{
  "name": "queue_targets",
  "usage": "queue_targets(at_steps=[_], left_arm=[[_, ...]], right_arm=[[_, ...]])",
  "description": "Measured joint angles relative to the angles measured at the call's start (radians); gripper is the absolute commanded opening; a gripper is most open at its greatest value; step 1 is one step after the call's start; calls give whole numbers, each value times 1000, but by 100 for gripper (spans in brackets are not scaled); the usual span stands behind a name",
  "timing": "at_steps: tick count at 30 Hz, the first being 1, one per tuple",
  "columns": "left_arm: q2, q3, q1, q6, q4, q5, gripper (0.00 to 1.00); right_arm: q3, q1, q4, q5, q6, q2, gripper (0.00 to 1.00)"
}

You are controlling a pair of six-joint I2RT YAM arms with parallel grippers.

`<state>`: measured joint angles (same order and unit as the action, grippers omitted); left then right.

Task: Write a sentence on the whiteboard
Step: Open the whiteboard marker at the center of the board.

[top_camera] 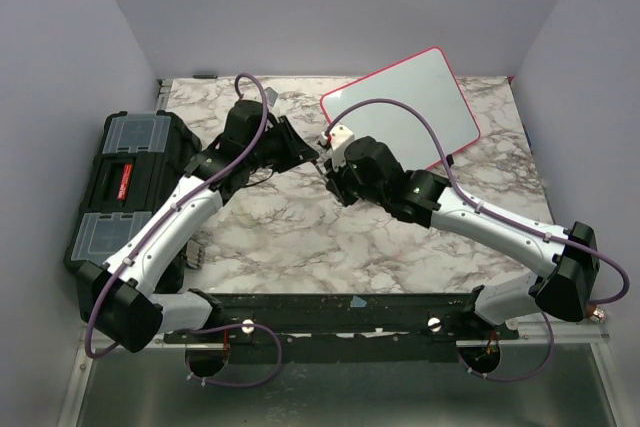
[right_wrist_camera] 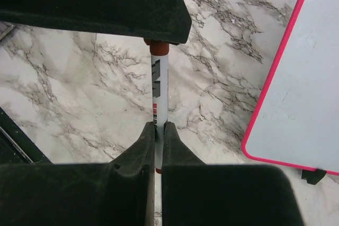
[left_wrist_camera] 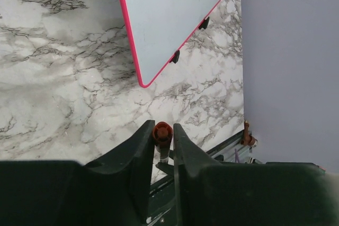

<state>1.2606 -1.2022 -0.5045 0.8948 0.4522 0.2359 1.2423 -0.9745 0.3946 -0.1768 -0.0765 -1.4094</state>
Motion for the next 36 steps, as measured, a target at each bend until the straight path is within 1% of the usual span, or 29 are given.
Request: queue_targets(at_steps=[2,6,7,10,12,14,16,23,27,31,33,36], left_arm=[[0,8,0,2,-10,0,0],[-6,37,0,13,-52,0,0],[-10,43,0,13,-58,0,0],[-37,74,0,16,-91,0,0],[-56,95,0,16,-107,1,0],[-82,122,-1,17,-124,2,0],[-110,151,-2,19,-145,3,0],[-187,220,-2,19,-221,12,0],[-227,230,-2,11,-254,12,0],[-287,247,6,6,-305,22,0],[-321,262,14,8,-341,31,0],[-362,285,21,15,-397,43,0]], right_arm=[[0,0,0,-6,0,0,1],[0,0,5,-18,-1,0,1],[0,0,5,-20,-1,0,6],[0,-2,3,-23,-6,0,31],[-5,-4,-6,-30,-16,3,45],[-19,-6,-23,-42,-27,12,56],[-41,-6,-42,-51,-40,30,65],[-130,-6,-126,-72,-116,123,86],[-185,-6,-197,-74,-175,187,93],[-257,22,-298,-37,-255,267,95],[-303,76,-366,23,-309,315,95],[-372,213,-481,157,-416,373,95]])
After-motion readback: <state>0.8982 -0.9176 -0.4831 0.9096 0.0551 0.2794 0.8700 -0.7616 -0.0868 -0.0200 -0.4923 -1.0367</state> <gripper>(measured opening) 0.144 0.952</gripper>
